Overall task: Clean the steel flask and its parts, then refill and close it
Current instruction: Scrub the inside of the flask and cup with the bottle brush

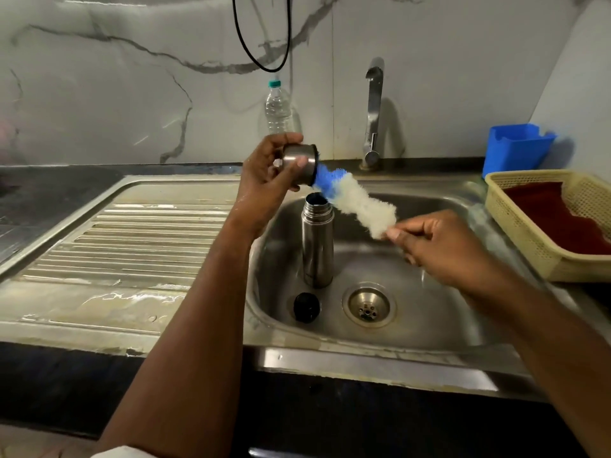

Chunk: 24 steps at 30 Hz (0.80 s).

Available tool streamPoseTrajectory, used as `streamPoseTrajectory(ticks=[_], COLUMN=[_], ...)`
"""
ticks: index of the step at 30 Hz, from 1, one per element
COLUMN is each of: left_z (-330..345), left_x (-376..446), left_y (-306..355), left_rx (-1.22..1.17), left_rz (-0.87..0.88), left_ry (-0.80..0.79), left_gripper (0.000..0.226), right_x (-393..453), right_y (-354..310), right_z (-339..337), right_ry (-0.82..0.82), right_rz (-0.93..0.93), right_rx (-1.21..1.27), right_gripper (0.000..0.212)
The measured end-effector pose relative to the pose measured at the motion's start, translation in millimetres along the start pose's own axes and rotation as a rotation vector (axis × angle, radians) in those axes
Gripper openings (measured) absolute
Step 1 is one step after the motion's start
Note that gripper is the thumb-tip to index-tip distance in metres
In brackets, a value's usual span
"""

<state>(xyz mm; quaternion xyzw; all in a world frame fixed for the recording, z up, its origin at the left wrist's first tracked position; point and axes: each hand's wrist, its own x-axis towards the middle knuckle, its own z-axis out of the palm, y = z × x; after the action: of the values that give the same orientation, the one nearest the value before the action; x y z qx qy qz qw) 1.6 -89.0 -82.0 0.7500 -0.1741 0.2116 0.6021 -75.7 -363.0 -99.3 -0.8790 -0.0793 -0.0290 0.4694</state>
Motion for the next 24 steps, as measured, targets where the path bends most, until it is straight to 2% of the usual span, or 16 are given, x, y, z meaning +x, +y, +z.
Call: streamPoseTrajectory(ticks=[1,3,6,8,10,11,14,15,16,18,20,24], left_z=[0,3,14,15,8,3,-10,-13,-16,-20,-22,-12], left_x=[-1,-2,-6,-10,-14,-18,-30,-34,-38,-42,-45,-55], left_y=[1,4,14,20,23,23,23,22,20,16,14,10], left_rx=[-0.003,0.001,-0.091,-0.27,-0.385,-0.425,-0.554,-0.567,-0.567,-0.548,-0.503,-0.263], left_rz=[-0.015,-0.075,-0.258,-0.395,-0.423,-0.406,-0.347,-0.338,-0.333,-0.339,-0.349,-0.378], left_ry=[-0.012,0.01,0.134,0.215,0.216,0.194,0.078,0.052,0.04,0.054,0.045,0.015], left_gripper=[0.039,0.042,0.036,0.037,0.039,0.036,0.037,0.041,0.045,0.053,0.055,0.056], right_x=[-1,-5,-13,-16,-15,-12,-1,-1,-1,0,2,6], right_y=[4,2,-11,-13,-9,-5,0,0,0,1,4,12], right_z=[-3,-4,1,6,10,12,1,-7,-14,-23,-21,-10], right_ry=[0.144,0.294,0.367,0.366,0.306,0.224,-0.141,-0.22,-0.259,-0.242,-0.149,0.047], right_rz=[-0.124,-0.22,-0.235,-0.243,-0.235,-0.196,0.181,0.27,0.287,0.251,0.217,0.14], right_rx=[-0.228,-0.534,-0.753,-0.769,-0.642,-0.492,0.245,0.349,0.346,0.27,0.254,0.293], right_gripper=[0.017,0.021,0.026,0.029,0.025,0.021,0.021,0.023,0.024,0.023,0.021,0.018])
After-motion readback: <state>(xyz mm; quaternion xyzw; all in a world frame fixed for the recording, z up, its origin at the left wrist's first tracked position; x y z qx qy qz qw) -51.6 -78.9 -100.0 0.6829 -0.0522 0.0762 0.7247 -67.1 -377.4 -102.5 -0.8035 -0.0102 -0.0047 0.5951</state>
